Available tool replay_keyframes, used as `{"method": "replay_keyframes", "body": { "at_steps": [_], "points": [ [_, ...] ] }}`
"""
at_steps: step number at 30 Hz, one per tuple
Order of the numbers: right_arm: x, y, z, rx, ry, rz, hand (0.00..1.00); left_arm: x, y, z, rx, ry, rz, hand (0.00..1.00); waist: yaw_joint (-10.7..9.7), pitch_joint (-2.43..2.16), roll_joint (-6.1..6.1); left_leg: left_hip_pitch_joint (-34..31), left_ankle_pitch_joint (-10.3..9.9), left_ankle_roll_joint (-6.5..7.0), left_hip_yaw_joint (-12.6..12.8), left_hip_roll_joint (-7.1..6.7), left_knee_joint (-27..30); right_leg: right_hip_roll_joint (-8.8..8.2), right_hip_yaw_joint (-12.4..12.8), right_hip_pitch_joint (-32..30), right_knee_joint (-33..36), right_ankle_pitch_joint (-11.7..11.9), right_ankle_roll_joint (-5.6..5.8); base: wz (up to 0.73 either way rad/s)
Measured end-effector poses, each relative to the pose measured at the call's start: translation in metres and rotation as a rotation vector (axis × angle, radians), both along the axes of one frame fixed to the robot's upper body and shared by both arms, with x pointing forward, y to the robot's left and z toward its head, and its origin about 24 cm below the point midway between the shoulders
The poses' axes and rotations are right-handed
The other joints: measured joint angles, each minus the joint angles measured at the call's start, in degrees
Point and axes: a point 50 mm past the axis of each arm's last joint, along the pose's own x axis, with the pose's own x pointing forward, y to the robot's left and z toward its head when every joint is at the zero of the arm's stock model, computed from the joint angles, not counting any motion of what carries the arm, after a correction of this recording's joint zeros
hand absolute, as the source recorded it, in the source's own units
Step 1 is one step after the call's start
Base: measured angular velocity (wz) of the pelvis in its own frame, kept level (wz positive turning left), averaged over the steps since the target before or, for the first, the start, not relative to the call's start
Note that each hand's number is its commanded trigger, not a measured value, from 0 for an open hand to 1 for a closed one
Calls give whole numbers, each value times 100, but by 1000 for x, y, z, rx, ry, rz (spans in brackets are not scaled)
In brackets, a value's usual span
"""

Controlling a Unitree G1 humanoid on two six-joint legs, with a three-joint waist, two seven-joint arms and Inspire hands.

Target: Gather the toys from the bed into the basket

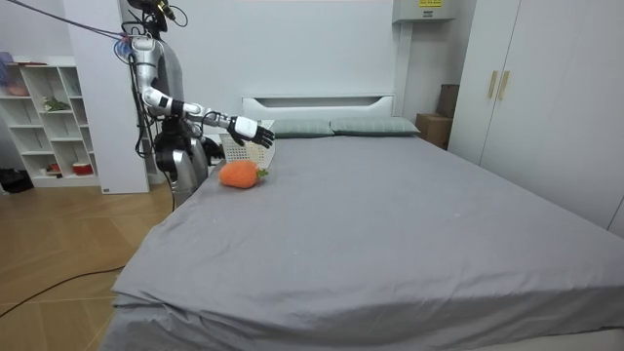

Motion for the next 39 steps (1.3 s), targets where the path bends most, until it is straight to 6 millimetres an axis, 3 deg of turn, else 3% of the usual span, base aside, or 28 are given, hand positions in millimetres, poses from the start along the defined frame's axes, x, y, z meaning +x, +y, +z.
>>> {"method": "replay_keyframes", "body": {
  "at_steps": [8,20,29,37,38,39],
  "points": [
    [-7,2,-13,15,57,-8,0,2,-3,0,-18,-23,-6,0,-1,-46,72,-23,0,0,5,0,-1,3,11,1,2,1,1,0],
    [-34,0,-58,-19,284,-7,0,1,-3,0,-25,-22,-1,0,26,-69,-26,-21,-6,6,1,-4,-16,1,-39,3,-6,0,4,0],
    [-46,-5,-72,-62,341,-30,0,1,-4,0,-21,-28,-1,0,24,-20,13,-15,-15,11,-2,-10,-23,0,-48,32,-4,2,7,0],
    [-52,-9,-79,-73,353,-48,0,0,-4,0,-23,-28,-2,0,31,-5,36,-4,-16,11,-13,-10,-23,-1,-50,46,-4,1,8,0],
    [-53,-9,-80,-72,354,-49,62,0,-5,0,-25,-30,-2,0,31,-1,41,3,-16,11,-13,-9,-24,-1,-47,52,-4,1,8,0],
    [-54,-9,-81,-73,358,-50,62,-1,-5,0,-26,-31,-2,0,32,1,44,11,-16,11,-13,-8,-25,-1,-45,59,-4,1,8,0]
  ]
}}
